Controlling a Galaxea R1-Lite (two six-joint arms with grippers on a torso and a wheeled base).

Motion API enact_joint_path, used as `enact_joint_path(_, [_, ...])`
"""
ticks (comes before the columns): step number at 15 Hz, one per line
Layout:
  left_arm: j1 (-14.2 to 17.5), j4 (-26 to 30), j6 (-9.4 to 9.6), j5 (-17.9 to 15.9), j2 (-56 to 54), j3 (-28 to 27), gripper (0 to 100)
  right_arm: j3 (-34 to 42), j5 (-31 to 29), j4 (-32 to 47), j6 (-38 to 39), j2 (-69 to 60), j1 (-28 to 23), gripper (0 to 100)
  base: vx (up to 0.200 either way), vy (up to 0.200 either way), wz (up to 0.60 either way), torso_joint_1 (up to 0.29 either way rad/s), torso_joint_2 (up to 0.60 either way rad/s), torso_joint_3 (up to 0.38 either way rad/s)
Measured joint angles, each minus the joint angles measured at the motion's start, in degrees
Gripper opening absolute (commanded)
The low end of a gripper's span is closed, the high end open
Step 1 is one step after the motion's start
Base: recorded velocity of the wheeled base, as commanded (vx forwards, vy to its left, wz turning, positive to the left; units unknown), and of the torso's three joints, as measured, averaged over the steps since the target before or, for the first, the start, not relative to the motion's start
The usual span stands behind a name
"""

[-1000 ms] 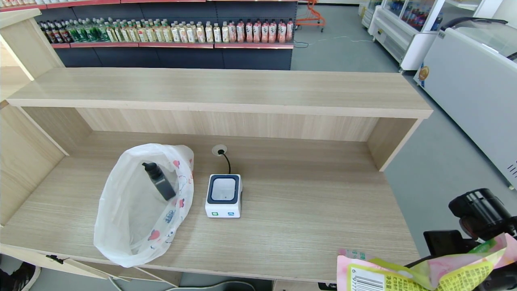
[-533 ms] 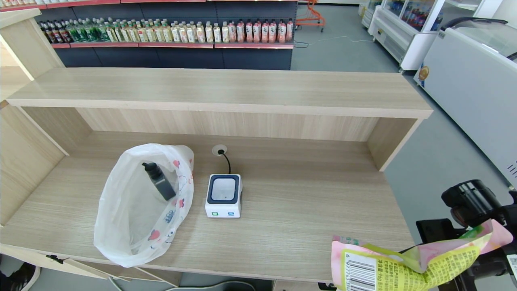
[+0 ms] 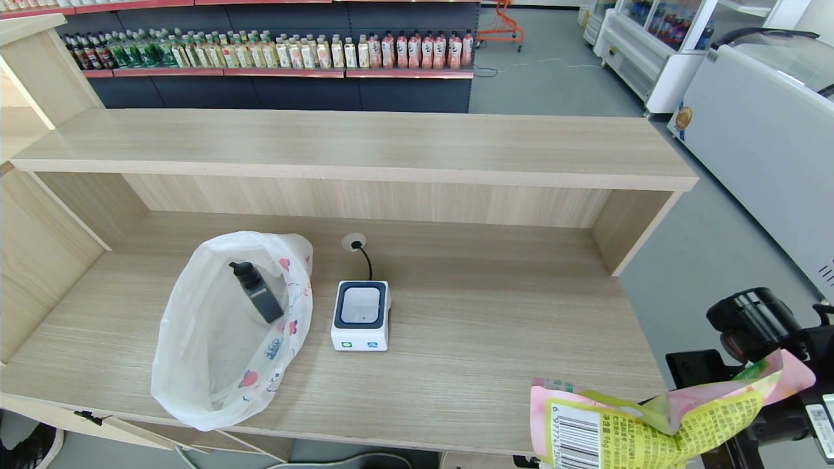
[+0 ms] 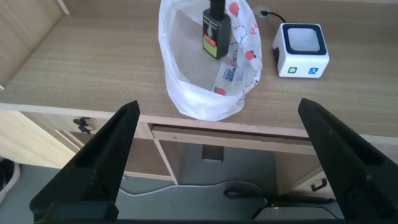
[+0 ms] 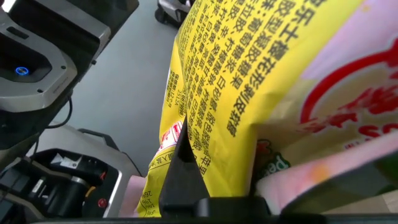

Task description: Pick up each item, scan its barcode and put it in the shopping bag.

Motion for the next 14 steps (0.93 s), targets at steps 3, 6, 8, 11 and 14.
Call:
enact_joint_path(3, [0.0, 0.0, 0.00, 0.0, 0.0, 0.0, 100, -0.8, 0.0, 0.0, 3.0, -0.8, -0.5, 0, 0.000, 0.000, 0.00, 0.000, 0.00, 0.000])
enact_joint_path(6, [0.0, 0.0, 0.00, 0.0, 0.0, 0.0, 100, -2.1, -0.1, -0.1, 21.6, -7.6, -7.1, 0, 0.000, 0.000, 0.00, 0.000, 0.00, 0.000])
enact_joint_path(8, [0.0, 0.0, 0.00, 0.0, 0.0, 0.0, 100, -2.8, -0.3, -0.1, 37.4, -14.1, -15.2, 0, 0.000, 0.000, 0.00, 0.000, 0.00, 0.000])
enact_joint_path(11, [0.0, 0.0, -0.02, 0.0, 0.0, 0.0, 100, -1.4, -0.5, -0.1, 46.4, -20.3, -28.6, 0, 0.000, 0.000, 0.00, 0.000, 0.00, 0.000])
enact_joint_path(14, [0.0, 0.0, 0.00, 0.0, 0.0, 0.0, 100, 3.6, -0.6, 2.1, 49.5, -25.2, -33.5, 0, 0.000, 0.000, 0.00, 0.000, 0.00, 0.000])
